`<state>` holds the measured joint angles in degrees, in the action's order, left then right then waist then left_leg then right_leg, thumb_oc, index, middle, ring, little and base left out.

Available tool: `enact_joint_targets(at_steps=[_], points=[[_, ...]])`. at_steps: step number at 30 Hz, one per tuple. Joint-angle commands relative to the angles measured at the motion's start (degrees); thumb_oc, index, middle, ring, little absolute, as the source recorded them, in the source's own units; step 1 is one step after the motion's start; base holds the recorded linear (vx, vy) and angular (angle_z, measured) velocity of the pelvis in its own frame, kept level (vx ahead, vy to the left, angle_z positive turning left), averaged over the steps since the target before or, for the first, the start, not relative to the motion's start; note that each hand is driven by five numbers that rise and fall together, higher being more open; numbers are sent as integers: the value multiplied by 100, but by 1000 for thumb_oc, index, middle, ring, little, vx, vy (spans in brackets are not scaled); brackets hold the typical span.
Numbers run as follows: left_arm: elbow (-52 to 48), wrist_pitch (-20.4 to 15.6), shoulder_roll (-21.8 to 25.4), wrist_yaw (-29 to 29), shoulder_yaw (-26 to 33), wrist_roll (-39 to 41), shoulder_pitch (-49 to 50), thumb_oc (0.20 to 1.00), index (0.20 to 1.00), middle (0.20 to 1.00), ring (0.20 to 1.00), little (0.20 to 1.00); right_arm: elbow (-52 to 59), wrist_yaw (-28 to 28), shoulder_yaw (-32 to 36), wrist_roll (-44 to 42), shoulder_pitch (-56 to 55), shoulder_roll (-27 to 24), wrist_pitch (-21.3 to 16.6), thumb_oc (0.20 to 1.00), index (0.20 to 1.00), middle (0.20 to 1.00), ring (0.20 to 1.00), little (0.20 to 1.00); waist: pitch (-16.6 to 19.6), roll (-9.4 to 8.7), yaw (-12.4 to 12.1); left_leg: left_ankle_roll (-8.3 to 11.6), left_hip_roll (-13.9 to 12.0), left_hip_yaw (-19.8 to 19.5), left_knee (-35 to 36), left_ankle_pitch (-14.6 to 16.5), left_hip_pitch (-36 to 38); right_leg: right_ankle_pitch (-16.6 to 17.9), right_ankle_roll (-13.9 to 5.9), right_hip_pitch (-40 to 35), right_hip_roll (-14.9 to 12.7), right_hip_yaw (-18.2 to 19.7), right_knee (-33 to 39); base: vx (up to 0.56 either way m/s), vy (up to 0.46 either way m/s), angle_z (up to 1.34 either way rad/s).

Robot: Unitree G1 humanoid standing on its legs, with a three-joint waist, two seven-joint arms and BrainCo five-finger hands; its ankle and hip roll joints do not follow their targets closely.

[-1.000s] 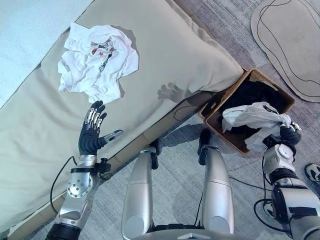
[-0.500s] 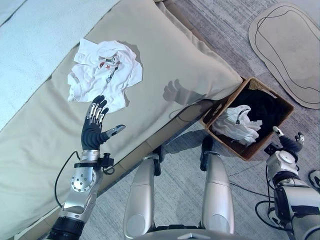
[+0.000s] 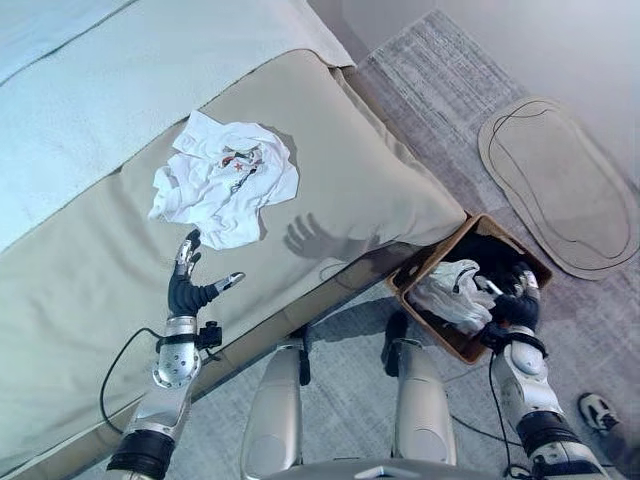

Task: Pick up clothes into the bucket

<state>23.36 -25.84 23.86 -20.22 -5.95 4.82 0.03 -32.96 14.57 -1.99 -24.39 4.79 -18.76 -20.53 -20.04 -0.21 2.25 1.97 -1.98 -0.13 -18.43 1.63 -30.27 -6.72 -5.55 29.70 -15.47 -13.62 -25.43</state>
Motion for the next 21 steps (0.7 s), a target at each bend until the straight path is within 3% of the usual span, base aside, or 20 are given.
enact_joint_targets(at_steps=[1,5,6,12,17,18,21], points=[[-59,-116,368,-350,118,-640,-273,1000,1000,1000,1000,1000,552,-375,-287,190,-66,-94,-278,1000,1000,1000,1000,1000,-40,-257,-36,-84,2,92,142,-49,53,1001,-504,-578,-358,39,1019,56,66,-1],[371,121,682,-911,-12,-1404,-875,1000,1000,1000,1000,1000,783,-447,-576,55,42,-35,-331,1000,1000,1000,1000,1000,-67,-403,-33,-78,7,57,-5,-21,-98,1016,-497,-544,-329,0,1073,9,54,1],[640,317,934,-1169,-84,-1791,-1306,1000,1000,1000,1000,1000,843,-440,-701,54,126,-72,-339,1000,1000,1000,1000,1000,-143,-477,3,-78,5,50,-112,-9,-243,1006,-476,-487,-316,-7,1077,-32,52,4],[1425,824,1641,-1839,-233,-2422,-2568,1000,1000,1000,1000,1000,937,-339,-832,151,284,-249,-352,1000,1000,1000,1000,1000,-430,-675,212,-45,-73,110,-303,8,-692,1116,-488,-175,-248,21,1177,-56,49,-4],[1632,1042,2047,-2138,-261,-2541,-3110,1000,1000,1000,1000,1000,1030,-369,-815,97,134,-361,-395,1000,1000,1000,1000,1000,-553,-748,362,-26,-110,149,-411,6,-1042,1211,-512,140,-223,63,1211,-40,42,-8],[1724,1153,2191,-2165,-336,-2621,-3343,1000,1000,1000,1000,1000,1004,-380,-792,44,94,-409,-408,1000,1000,1000,1000,1000,-597,-756,407,26,-155,125,-524,184,-1141,1099,-557,245,-178,120,1143,10,27,-11],[2091,1295,2421,-2243,-560,-2820,-3761,1000,1000,1000,1000,1000,1009,-433,-745,-68,70,-456,-449,1000,1000,1000,1000,1000,-645,-771,512,30,-172,117,-612,193,-1388,1154,-569,500,-167,191,1122,-31,28,-14]])
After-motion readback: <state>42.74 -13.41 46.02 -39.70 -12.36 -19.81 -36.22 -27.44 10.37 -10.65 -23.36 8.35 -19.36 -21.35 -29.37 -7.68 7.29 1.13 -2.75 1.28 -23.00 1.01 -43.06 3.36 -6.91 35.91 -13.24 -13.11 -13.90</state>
